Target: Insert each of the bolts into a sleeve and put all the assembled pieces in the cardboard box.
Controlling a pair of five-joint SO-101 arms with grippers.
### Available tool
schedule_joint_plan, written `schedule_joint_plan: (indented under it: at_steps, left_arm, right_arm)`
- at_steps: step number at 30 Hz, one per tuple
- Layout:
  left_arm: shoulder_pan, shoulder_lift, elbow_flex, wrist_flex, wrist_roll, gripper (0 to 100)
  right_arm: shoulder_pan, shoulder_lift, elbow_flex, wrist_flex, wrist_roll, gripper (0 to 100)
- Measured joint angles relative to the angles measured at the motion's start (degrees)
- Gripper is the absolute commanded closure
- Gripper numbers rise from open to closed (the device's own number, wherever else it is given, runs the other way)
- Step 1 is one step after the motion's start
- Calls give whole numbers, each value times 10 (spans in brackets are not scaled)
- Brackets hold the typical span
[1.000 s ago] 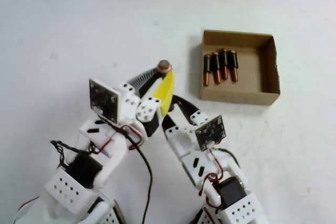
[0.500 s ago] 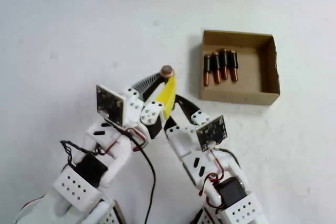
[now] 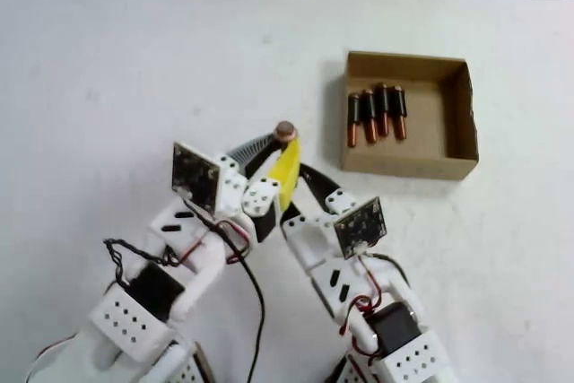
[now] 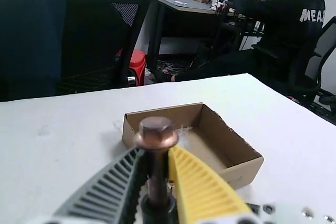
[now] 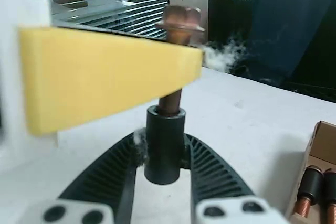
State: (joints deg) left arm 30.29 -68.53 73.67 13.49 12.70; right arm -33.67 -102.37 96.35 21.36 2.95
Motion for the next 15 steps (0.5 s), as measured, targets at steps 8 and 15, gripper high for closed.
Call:
schedule_joint_plan:
  at_steps: [8,15]
  left_arm:
    - [1,-4,0,41,0,977]
    - [1,-4,0,44,0,896]
  right_arm:
    - [-1,0,0,0,14,981]
    - [-1,0,0,0,17,981]
